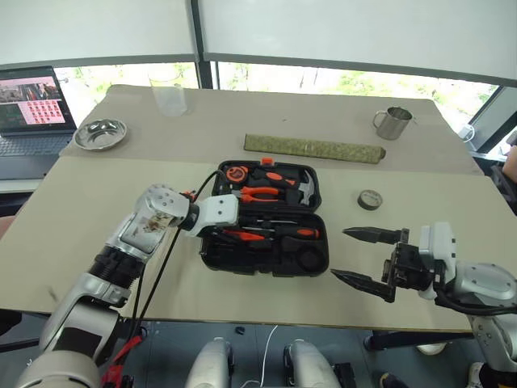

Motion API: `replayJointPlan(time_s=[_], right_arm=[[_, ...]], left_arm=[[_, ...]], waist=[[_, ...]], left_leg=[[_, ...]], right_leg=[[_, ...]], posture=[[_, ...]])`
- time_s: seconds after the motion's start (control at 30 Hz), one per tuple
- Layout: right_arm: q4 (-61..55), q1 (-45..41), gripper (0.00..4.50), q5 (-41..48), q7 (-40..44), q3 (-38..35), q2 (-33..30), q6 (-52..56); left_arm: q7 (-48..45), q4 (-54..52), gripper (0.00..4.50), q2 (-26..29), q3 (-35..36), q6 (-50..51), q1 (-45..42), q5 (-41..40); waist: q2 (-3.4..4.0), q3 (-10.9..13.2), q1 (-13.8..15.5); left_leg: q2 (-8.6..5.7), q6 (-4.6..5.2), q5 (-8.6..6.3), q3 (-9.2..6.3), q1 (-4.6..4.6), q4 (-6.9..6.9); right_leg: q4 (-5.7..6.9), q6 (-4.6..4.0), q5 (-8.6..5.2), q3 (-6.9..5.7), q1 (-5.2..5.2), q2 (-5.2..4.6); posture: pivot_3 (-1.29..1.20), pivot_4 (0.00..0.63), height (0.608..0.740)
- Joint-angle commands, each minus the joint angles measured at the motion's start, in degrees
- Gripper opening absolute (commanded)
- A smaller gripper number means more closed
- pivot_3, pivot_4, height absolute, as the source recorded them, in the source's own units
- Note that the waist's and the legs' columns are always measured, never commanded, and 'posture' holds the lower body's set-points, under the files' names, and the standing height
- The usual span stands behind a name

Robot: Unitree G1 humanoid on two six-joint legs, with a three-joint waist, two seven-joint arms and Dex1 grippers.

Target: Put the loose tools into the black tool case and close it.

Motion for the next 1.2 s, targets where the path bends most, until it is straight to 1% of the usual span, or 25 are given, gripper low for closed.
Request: replayJointPlan(time_s=[0.03,0.13,0.2,0.23,0.3,0.33,0.37,0.47,0.6,0.63,0.7,0.73,0.77,0.83,0.93,0.97,1.1,1.2], right_arm=[[-1.8,-1.1,4.5,1.1,-0.5,-0.4,0.3,0.4],[-1.5,-1.7,4.5,0.9,-0.4,-0.1,0.6,0.6],[-1.4,-1.8,4.5,1.0,-0.2,-0.1,0.9,0.5],[-1.4,-1.7,4.5,1.1,-0.1,-0.1,1.0,0.5],[-1.4,-1.5,4.5,1.3,0.3,-0.1,1.2,0.5],[-1.5,-1.2,4.5,1.5,0.5,-0.1,1.3,0.5],[-1.7,-1.0,4.5,1.9,0.8,-0.1,1.4,0.7],[-2.3,-0.3,4.5,3.7,0.9,-0.5,1.3,2.2],[-2.8,-0.1,4.5,4.3,1.3,-0.3,0.9,3.5],[-2.8,-0.3,4.5,4.3,1.3,-0.3,0.9,3.7],[-2.5,-1.4,4.5,4.2,1.1,0.1,1.2,3.9],[-2.4,-1.7,4.5,4.1,1.1,0.3,1.2,3.9],[-2.3,-2.3,4.5,4.1,0.8,0.5,1.6,4.0],[-2.1,-2.8,4.5,3.8,0.5,0.8,2.1,3.8],[-2.2,-2.9,4.5,3.6,0.4,0.9,2.4,3.8],[-2.2,-3.1,4.5,3.6,0.3,1.0,2.4,3.9],[-2.8,-2.9,4.5,3.9,-0.5,0.8,2.5,4.2],[-3.2,-2.5,4.5,4.1,-0.8,0.6,2.5,4.2]], left_arm=[[0.7,-0.4,0.45,0.3,-1.5,3.1,0.2,2.2],[0.0,-2.2,0.45,-1.1,-0.1,6.2,1.4,-1.1],[0.8,-3.0,1.46,-1.6,1.1,4.9,2.0,-2.0],[1.5,-3.2,1.61,-1.9,1.8,3.7,2.2,-2.3],[2.7,-3.7,2.41,-2.3,3.1,-0.2,2.1,-2.5],[3.4,-4.4,2.67,-2.7,4.1,-0.6,2.2,-3.3],[3.5,-5.3,3.03,-3.0,5.1,-0.6,2.2,-4.5],[4.2,-7.7,3.03,-3.9,9.4,-0.1,3.1,-9.6],[4.6,-6.1,3.03,-3.3,11.7,-3.9,5.0,-11.0],[4.8,-5.1,3.03,-3.8,12.5,-4.3,5.4,-12.0],[5.2,-1.5,2.52,-5.4,14.2,-3.5,6.0,-14.2],[5.1,-0.4,2.42,-5.9,14.6,-3.5,6.1,-15.0],[3.8,1.2,1.96,-6.2,14.4,-5.0,6.8,-15.4],[3.4,3.7,1.22,-6.7,13.3,-7.5,7.7,-14.2],[4.8,6.6,0.11,-7.7,12.6,-9.8,8.1,-12.7],[5.0,7.2,0.02,-7.9,12.4,-10.3,8.0,-12.5],[6.2,9.4,0.02,-8.4,11.0,-13.6,9.2,-10.3],[6.4,10.1,0.02,-8.7,10.4,-13.9,9.7,-9.7]], waist=[[0.0,0.0,0.0],[0.01,0.0,-0.1],[0.01,0.0,0.0],[0.01,0.0,0.0],[0.01,0.0,0.1],[0.01,0.0,0.3],[0.0,0.0,0.5],[0.0,0.0,0.6],[0.01,0.0,0.3],[0.01,0.0,0.2],[0.01,0.0,0.2],[0.01,0.0,0.2],[0.01,0.0,0.1],[0.01,0.0,0.1],[0.01,0.0,0.2],[0.01,0.0,0.3],[0.01,0.0,0.4],[0.02,0.0,0.4]], left_leg=[[0.0,0.0,0.0,0.0,0.03,0.0],[0.0,0.0,0.0,0.0,0.11,0.0],[0.0,0.0,0.0,0.01,0.1,0.0],[0.0,0.0,0.0,0.0,0.09,0.0],[-0.01,0.0,0.0,-0.04,0.05,0.0],[-0.02,0.0,0.0,-0.05,0.05,0.0],[-0.05,0.0,0.0,-0.04,0.05,0.0],[-0.03,0.01,0.0,-0.09,-0.08,0.12],[-0.02,0.02,0.0,-0.16,-0.05,0.12],[-0.02,0.02,0.0,-0.16,-0.04,0.12],[-0.02,0.02,0.0,-0.17,-0.03,0.12],[-0.02,0.02,0.0,-0.19,-0.03,0.12],[-0.03,0.02,0.0,-0.2,-0.03,0.12],[-0.03,0.02,0.0,-0.2,-0.02,0.13],[-0.04,0.02,0.0,-0.17,-0.06,0.13],[-0.05,0.02,0.0,-0.17,-0.08,0.13],[-0.06,0.02,0.0,-0.15,-0.07,0.16],[-0.05,0.02,0.0,-0.17,-0.05,0.16]], right_leg=[[0.01,0.0,0.0,0.0,0.02,0.0],[0.01,0.0,0.0,0.01,0.08,0.0],[0.02,0.01,-0.01,0.01,0.08,-0.01],[0.01,0.02,-0.01,0.0,0.08,-0.01],[0.01,0.02,-0.01,-0.01,0.05,-0.02],[0.0,0.02,-0.01,-0.01,0.06,-0.03],[0.02,0.02,-0.01,-0.01,0.06,-0.08],[0.02,0.04,0.01,-0.05,0.01,-0.08],[0.04,0.03,0.01,-0.04,0.01,-0.06],[0.04,0.03,0.01,-0.03,0.01,-0.05],[0.05,0.03,0.01,-0.03,0.02,-0.05],[0.07,0.03,0.01,-0.04,0.02,-0.05],[0.07,0.03,0.01,-0.04,0.02,-0.05],[0.07,0.03,0.01,-0.04,0.02,-0.05],[0.05,0.03,0.01,-0.06,0.02,-0.05],[0.05,0.03,0.01,-0.07,0.01,-0.07],[0.06,0.05,0.02,-0.06,0.03,-0.09],[0.06,0.05,0.03,-0.06,0.04,-0.08]], posture=[[0.0,0.15,0.74],[0.0,0.15,0.74],[0.0,0.15,0.74],[0.0,0.15,0.74],[0.0,0.15,0.74],[0.0,0.15,0.74],[0.0,0.15,0.74],[0.0,0.15,0.74],[0.0,0.15,0.74],[0.0,0.15,0.74],[0.0,0.15,0.74],[0.0,0.15,0.74],[0.0,0.15,0.74],[0.0,0.15,0.74],[0.0,0.15,0.74],[0.0,0.15,0.74],[0.0,0.15,0.74],[0.0,0.15,0.74]])
